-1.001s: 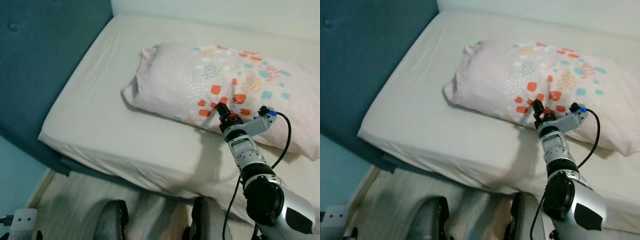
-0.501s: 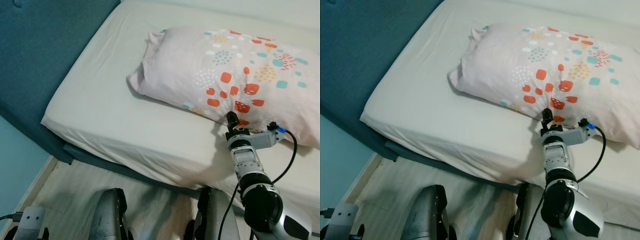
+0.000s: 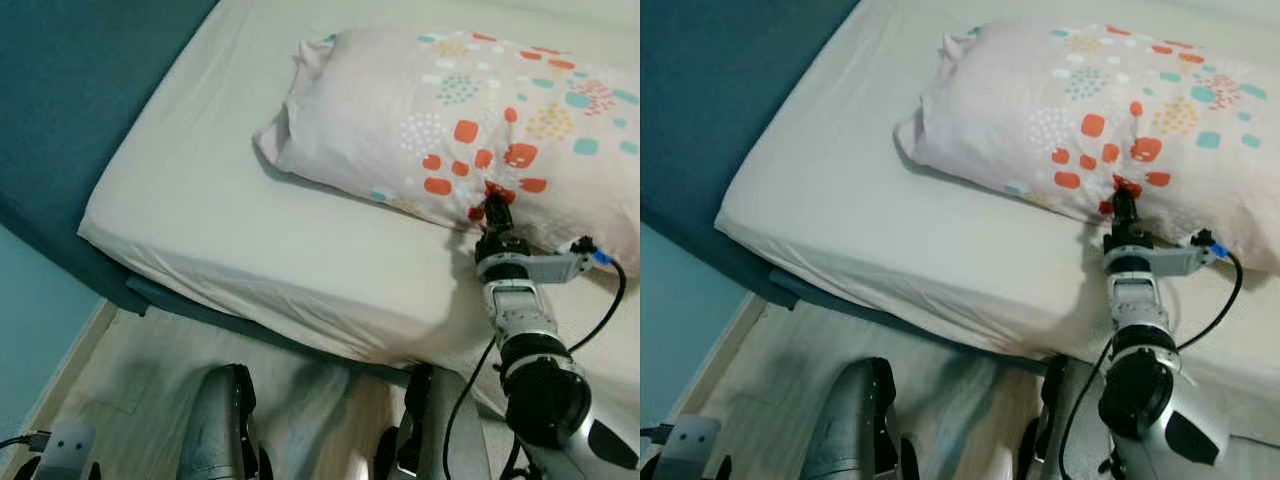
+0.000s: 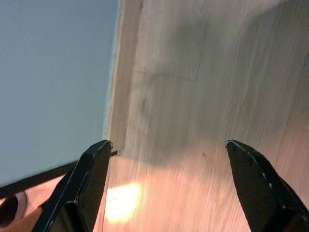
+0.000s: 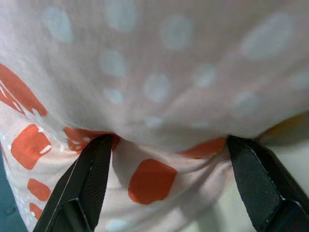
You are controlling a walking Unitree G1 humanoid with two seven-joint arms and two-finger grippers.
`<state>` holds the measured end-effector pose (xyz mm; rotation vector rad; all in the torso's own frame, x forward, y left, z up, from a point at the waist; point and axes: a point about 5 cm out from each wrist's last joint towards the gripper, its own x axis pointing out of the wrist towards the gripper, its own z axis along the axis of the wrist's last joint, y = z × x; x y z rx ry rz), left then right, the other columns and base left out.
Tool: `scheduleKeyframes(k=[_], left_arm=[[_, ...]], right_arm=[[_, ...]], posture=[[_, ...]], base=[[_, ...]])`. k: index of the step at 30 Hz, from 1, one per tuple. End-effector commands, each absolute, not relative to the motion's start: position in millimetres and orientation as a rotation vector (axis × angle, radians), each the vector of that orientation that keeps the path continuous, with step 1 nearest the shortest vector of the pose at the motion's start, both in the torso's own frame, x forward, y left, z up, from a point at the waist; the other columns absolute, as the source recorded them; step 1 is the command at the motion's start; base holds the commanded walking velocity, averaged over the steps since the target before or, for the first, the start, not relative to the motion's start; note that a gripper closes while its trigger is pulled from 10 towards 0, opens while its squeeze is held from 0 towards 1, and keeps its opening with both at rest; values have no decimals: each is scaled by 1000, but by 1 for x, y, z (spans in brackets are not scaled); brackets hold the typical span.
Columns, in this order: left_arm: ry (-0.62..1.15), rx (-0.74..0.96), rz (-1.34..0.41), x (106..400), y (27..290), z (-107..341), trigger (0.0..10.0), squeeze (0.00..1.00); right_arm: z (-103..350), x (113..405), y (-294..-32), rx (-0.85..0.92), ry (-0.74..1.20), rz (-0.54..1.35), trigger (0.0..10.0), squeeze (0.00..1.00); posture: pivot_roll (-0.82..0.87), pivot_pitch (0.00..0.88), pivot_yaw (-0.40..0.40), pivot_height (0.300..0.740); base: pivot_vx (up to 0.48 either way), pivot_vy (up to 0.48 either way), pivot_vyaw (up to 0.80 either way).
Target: Clean up the room
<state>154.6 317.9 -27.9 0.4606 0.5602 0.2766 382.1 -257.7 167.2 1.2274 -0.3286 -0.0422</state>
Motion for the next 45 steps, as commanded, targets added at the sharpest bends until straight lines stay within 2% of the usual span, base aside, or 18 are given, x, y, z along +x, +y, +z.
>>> scheduleKeyframes(k=[1,4,12,19,20,28,38,43,45], left_arm=[[606,482,264,141,323,-32,10000,0],[606,489,263,140,326,-30,10000,0],[599,498,254,142,326,-28,10000,0],[595,503,249,142,326,-27,10000,0],[595,505,249,143,327,-27,10000,0],[592,506,256,146,329,-25,10000,0],[592,495,261,156,324,-26,10000,0],[573,481,268,175,319,-24,10000,0],[558,465,277,190,313,-21,10000,0]], right_arm=[[168,385,-252,1221,-298,-20,10000,0],[191,397,-237,1154,-264,57,10000,0],[226,409,-216,1110,-296,218,10000,0],[245,413,-216,1079,-309,192,10000,0],[250,414,-219,1082,-329,184,0,0],[272,412,-235,1065,-422,159,0,0],[280,409,-251,1003,-431,102,0,0],[273,409,-255,858,-352,60,0,0],[271,410,-247,791,-328,106,0,0]], posture=[[289,409,23,410],[295,412,25,410],[297,416,27,410],[296,416,29,410],[294,414,29,410],[290,402,25,410],[267,355,14,410],[246,287,4,410],[226,230,-7,410]], base=[[0,0,0],[0,0,0],[0,0,0],[0,0,0],[0,0,0],[0,0,0],[0,0,0],[0,0,0],[0,0,0]])
